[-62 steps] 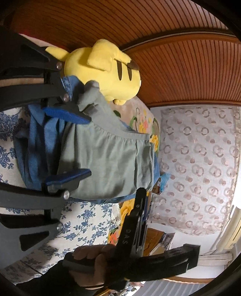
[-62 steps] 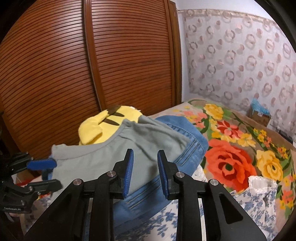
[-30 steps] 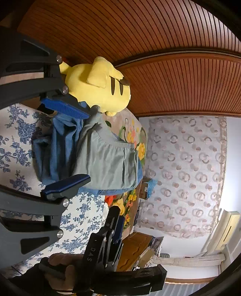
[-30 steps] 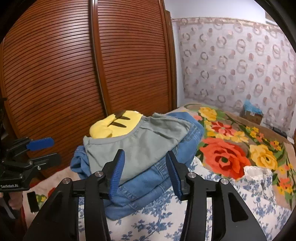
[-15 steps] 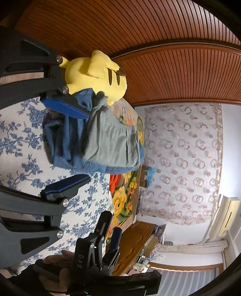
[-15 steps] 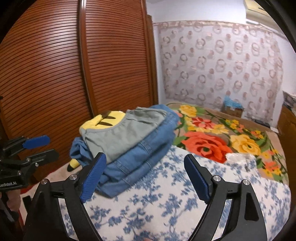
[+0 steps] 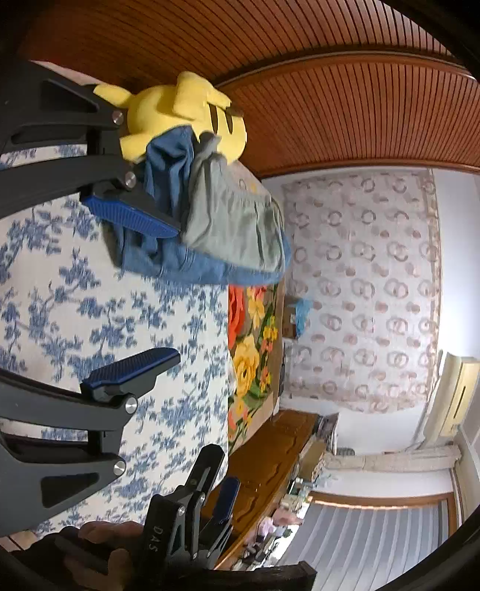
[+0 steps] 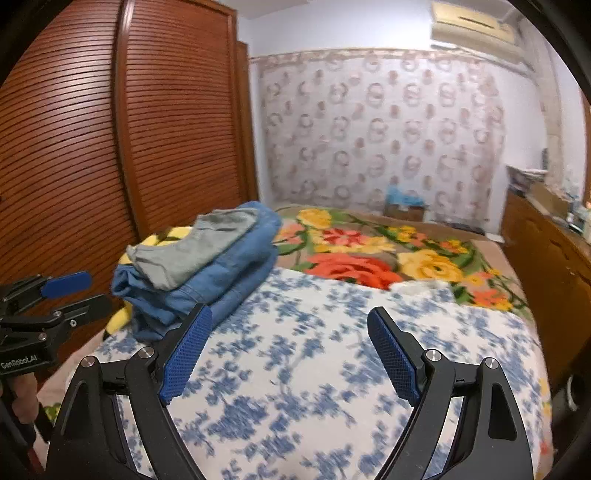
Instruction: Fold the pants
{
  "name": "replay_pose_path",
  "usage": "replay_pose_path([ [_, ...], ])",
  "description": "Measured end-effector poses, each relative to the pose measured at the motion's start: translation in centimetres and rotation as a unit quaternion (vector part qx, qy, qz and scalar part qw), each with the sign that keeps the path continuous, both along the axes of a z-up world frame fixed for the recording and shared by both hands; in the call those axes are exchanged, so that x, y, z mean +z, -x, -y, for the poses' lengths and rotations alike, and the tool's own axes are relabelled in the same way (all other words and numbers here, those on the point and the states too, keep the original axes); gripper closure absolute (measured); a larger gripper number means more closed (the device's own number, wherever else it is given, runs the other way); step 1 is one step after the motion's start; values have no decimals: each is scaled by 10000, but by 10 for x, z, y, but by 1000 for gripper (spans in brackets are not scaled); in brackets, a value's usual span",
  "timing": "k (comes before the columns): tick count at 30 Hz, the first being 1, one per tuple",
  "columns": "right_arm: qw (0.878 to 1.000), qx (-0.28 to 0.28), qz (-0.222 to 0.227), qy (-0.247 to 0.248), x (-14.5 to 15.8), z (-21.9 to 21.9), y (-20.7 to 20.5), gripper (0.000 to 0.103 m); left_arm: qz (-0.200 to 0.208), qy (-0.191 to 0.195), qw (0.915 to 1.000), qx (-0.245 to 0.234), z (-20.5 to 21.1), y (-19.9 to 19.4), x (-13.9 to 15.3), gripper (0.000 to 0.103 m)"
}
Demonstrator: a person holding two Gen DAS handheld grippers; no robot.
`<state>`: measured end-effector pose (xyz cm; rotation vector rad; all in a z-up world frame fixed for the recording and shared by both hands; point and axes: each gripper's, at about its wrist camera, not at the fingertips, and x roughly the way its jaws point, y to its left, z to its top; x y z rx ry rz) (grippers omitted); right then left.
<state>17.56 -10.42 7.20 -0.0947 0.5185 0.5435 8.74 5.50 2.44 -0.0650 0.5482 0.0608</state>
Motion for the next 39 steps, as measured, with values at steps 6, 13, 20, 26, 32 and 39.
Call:
replay_pose_path([
  [6, 9993, -368, 73, 28, 3, 31, 25, 15, 2, -19, 9998, -218, 24, 8, 3, 41],
  [13, 9974, -720, 61, -41, 4, 62, 48, 15, 61, -88, 9989, -459, 51, 12, 11, 41],
  [20, 9945, -1000, 283, -101, 19, 88, 67, 15, 236, -73, 9976, -648, 73, 17, 27, 41],
  [26, 9923, -1158, 397, -172, 30, 104, 80, 15, 351, -104, 9964, -770, 85, 25, 37, 41],
  [32, 9904, -1235, 545, -283, 44, 111, 91, 15, 477, -103, 9957, -788, 89, 32, 45, 41],
  [39, 9888, -1300, 693, -228, 49, 110, 99, 15, 567, -132, 9954, -760, 89, 39, 51, 41],
])
